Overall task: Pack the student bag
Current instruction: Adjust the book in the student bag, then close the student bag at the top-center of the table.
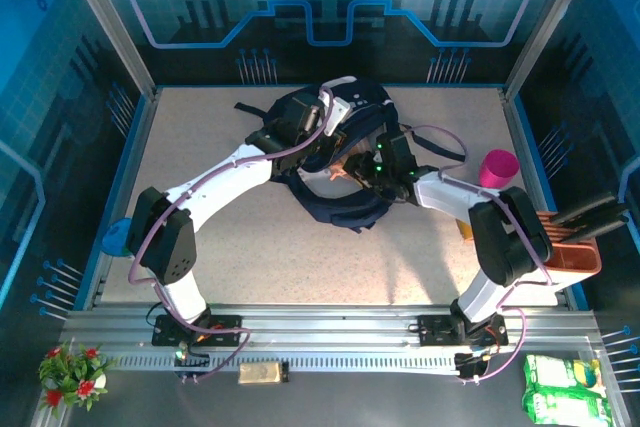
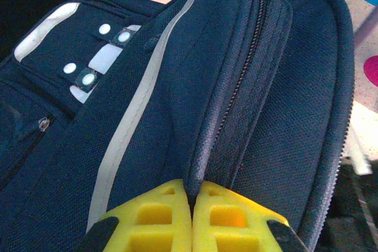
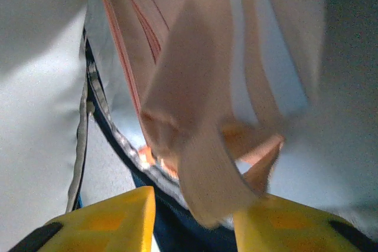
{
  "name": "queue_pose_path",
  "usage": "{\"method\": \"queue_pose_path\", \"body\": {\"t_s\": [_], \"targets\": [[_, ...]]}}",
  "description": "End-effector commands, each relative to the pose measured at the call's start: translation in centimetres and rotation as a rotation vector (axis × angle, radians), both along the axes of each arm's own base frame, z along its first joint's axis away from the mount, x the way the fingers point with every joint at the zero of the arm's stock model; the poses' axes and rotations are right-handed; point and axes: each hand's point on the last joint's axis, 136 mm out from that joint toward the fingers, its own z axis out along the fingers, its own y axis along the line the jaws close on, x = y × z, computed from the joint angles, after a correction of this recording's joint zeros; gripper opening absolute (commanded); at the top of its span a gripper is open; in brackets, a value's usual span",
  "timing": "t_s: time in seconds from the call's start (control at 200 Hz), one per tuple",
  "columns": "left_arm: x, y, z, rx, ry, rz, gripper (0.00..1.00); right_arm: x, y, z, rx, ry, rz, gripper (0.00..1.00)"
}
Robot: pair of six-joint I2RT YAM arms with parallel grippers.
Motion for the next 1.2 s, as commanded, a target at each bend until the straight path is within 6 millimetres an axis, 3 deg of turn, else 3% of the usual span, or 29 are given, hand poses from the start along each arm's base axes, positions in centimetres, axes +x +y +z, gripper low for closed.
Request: {"method": "queue_pose_path", "body": {"t_s": [0.0,0.11,0.235,0.33,0.415,0.465,0.63,0.78,0.915,1.06,1.196], "targets": [[-0.6,-0.7,5.0,-0.109,-0.097,-0.025,0.00,3.1,-0.1,0.0,-0.019,-0.071,-0.077,0.32],[-0.7,-0.5,5.1,-0.113,-0.096,-0.021,0.00,5.8,0.0,0.2,-0.030,-0.153,-0.089,0.21],[-0.6,-0.3,5.0,-0.112,-0.091,-0.010,0.00,8.8,0.8,1.3,-0.011,-0.229,-0.081,0.20],[-0.6,-0.2,5.0,-0.109,-0.092,-0.003,0.00,9.7,1.2,1.0,0.025,-0.236,-0.074,0.19],[-0.6,-0.1,4.9,-0.107,-0.089,0.002,0.00,9.3,1.0,1.0,0.050,-0.246,-0.076,0.22],[-0.6,-0.1,4.8,-0.107,-0.088,0.004,0.00,8.5,0.6,1.0,0.055,-0.258,-0.076,0.26],[-0.4,-0.1,4.2,-0.106,-0.072,0.006,0.00,4.4,-1.5,3.9,0.085,-0.316,-0.065,0.38],[-0.5,-0.2,3.4,-0.116,-0.045,0.004,0.00,-0.8,-5.2,4.4,-0.001,-0.302,-0.090,0.49],[-0.5,-0.6,1.8,-0.129,0.012,0.000,0.00,-4.7,-9.7,4.9,-0.160,-0.269,-0.176,0.61],[-0.6,-0.7,0.2,-0.174,0.092,0.020,0.14,-6.9,-13.7,7.0,-0.293,-0.291,-0.263,0.72],[-0.6,0.2,-0.4,-0.247,0.169,0.074,0.34,-7.1,-14.4,9.9,-0.347,-0.352,-0.250,0.78]]}}
